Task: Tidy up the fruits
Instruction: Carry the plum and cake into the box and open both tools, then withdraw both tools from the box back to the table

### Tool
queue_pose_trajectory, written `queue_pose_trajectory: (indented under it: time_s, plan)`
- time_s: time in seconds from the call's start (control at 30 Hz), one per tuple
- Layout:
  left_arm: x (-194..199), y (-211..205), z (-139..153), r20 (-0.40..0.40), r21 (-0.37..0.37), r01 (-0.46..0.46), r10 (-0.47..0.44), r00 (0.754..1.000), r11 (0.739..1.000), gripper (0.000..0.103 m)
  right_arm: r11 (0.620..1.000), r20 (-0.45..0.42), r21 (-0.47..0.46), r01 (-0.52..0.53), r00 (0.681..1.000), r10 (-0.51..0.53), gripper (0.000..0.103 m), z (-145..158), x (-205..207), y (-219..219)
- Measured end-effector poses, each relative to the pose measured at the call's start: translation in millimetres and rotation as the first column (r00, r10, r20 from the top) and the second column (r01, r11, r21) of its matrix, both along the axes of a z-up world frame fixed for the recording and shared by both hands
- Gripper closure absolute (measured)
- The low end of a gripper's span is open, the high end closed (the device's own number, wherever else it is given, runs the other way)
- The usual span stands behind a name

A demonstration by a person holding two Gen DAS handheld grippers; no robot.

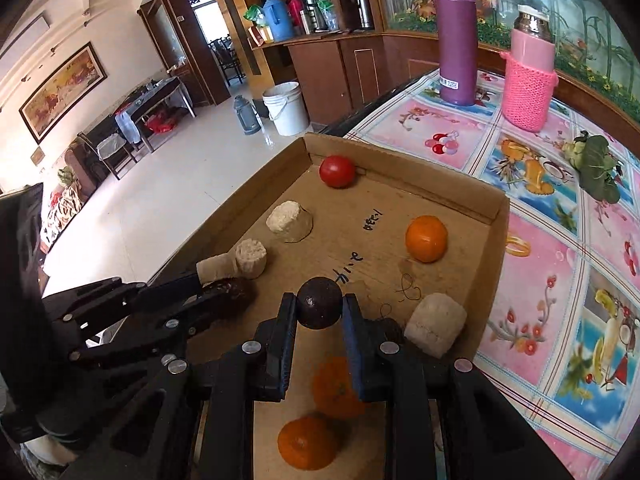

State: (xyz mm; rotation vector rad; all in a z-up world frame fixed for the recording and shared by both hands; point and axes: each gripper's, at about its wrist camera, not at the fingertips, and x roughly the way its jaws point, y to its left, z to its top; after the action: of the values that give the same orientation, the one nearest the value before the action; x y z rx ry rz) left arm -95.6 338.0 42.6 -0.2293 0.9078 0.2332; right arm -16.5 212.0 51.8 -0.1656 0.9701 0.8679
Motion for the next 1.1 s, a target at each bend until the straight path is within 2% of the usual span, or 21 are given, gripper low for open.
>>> queue_pose_trajectory:
  time_s: [0.13, 0.2, 0.27, 0.3, 0.37, 0.43, 0.53, 0.6, 0.7, 0.77, 0.93, 1.1]
  plan:
    - [-11, 7, 8, 0.040, -0.030, -0.031, 0.032, 0.999, 0.999, 0.069, 1.000, -0.014, -0.018, -0.002, 1.000, 0.002, 0.078, -10, 4, 8]
    - [-19, 10, 12, 0.061, -0.044, -0.046, 0.049, 0.997, 0.998, 0.059, 1.000, -0.018, -0.019, -0.006, 1.000, 0.005, 0.078, -13, 4, 11]
    - [-26, 11, 15, 0.075, -0.055, -0.061, 0.065, 0.995, 0.997, 0.056, 1.000, -0.016, -0.019, -0.013, 1.000, 0.012, 0.077, -13, 1, 13]
    - [-28, 11, 16, 0.079, -0.061, -0.066, 0.071, 0.994, 0.996, 0.055, 1.000, -0.015, -0.019, -0.018, 1.000, 0.017, 0.075, -13, 0, 14]
    - [-34, 13, 18, 0.087, -0.078, -0.079, 0.086, 0.993, 0.994, 0.053, 1.000, -0.005, -0.015, -0.023, 1.000, 0.023, 0.061, -11, -3, 15]
    - [-39, 14, 20, 0.090, -0.090, -0.090, 0.098, 0.991, 0.992, 0.049, 1.000, 0.018, -0.004, -0.020, 1.000, 0.020, 0.052, -5, -6, 13]
    - [-45, 11, 24, 0.098, -0.097, -0.099, 0.109, 0.989, 0.990, 0.045, 1.000, 0.042, 0.011, -0.013, 0.999, 0.013, 0.052, 4, -10, 6]
    - [-47, 8, 27, 0.098, -0.100, -0.103, 0.113, 0.989, 0.990, 0.037, 1.000, 0.058, 0.023, -0.004, 0.998, 0.003, 0.051, 11, -12, -4]
    - [-50, -4, 32, 0.099, -0.072, -0.103, 0.110, 0.989, 0.992, 0.027, 0.999, 0.076, 0.032, 0.019, 0.997, -0.022, 0.046, 20, -16, -24]
    - [-51, -17, 34, 0.106, -0.062, -0.076, 0.082, 0.991, 0.995, 0.026, 0.998, 0.077, 0.044, 0.047, 0.996, -0.050, 0.042, 23, -17, -42]
    - [-48, -56, 39, 0.105, -0.043, 0.005, 0.000, 0.994, 0.999, 0.026, 0.992, 0.065, 0.048, 0.114, 0.991, -0.117, 0.042, 23, -18, -86]
    - [-44, -104, 46, 0.104, 0.071, 0.071, -0.078, 0.992, 0.995, 0.026, 0.982, 0.050, 0.049, 0.183, 0.981, -0.186, 0.042, 17, -20, -127]
